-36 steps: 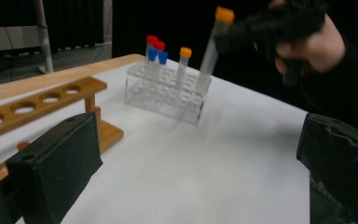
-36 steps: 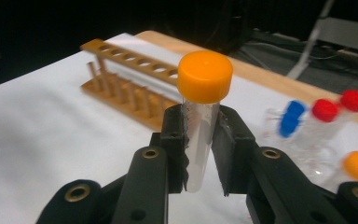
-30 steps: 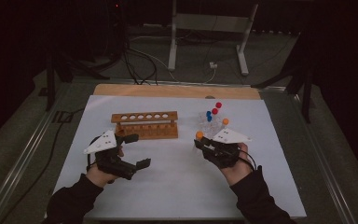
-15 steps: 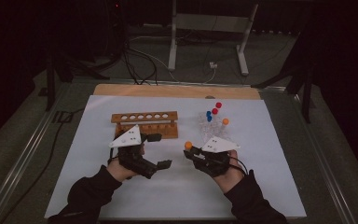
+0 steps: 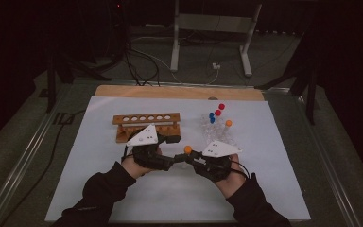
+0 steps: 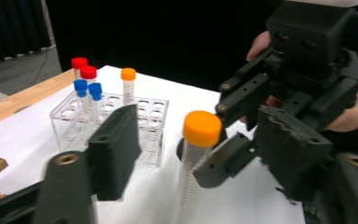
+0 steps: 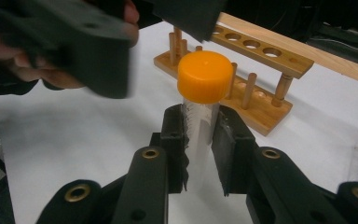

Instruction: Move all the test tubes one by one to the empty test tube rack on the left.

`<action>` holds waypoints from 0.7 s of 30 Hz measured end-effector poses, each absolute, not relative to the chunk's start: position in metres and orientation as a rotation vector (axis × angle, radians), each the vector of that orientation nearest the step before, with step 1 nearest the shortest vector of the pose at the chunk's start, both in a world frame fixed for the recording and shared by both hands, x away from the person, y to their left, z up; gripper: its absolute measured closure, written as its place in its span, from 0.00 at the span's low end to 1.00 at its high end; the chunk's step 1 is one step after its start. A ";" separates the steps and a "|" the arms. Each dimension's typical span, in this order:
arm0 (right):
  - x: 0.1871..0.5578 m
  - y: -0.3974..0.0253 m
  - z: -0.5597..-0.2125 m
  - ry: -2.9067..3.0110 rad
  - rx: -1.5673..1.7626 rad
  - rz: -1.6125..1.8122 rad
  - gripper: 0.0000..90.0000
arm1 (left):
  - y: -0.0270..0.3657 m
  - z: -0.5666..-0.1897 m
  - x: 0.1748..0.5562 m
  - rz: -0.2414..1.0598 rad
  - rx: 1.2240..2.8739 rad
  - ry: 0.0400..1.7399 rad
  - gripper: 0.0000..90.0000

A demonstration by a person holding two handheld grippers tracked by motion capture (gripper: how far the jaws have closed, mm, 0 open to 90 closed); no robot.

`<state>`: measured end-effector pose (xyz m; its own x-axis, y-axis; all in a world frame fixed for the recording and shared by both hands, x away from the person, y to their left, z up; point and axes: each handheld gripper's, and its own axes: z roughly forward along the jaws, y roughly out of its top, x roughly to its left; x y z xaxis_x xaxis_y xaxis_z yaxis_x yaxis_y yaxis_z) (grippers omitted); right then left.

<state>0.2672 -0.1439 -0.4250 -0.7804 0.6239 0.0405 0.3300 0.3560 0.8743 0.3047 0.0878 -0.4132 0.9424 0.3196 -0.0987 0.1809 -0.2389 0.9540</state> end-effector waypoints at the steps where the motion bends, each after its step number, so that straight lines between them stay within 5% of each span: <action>1: 0.267 -0.144 -0.425 2.322 0.844 1.393 0.83 | 0.087 -0.413 0.305 0.144 1.828 0.365 0.42; 14: 0.266 -0.142 -0.424 2.321 0.839 1.392 0.83 | 0.072 -0.414 0.306 0.150 1.874 0.311 0.76; 21: 0.266 -0.145 -0.422 2.302 0.849 1.401 0.82 | 0.071 -0.412 0.308 0.155 1.869 0.304 0.79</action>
<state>0.2656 -0.1449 -0.4217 -0.7740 0.6321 0.0371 0.3234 0.3442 0.8814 0.3078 0.0712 -0.4118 0.9574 0.2852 -0.0452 0.1311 -0.2897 0.9481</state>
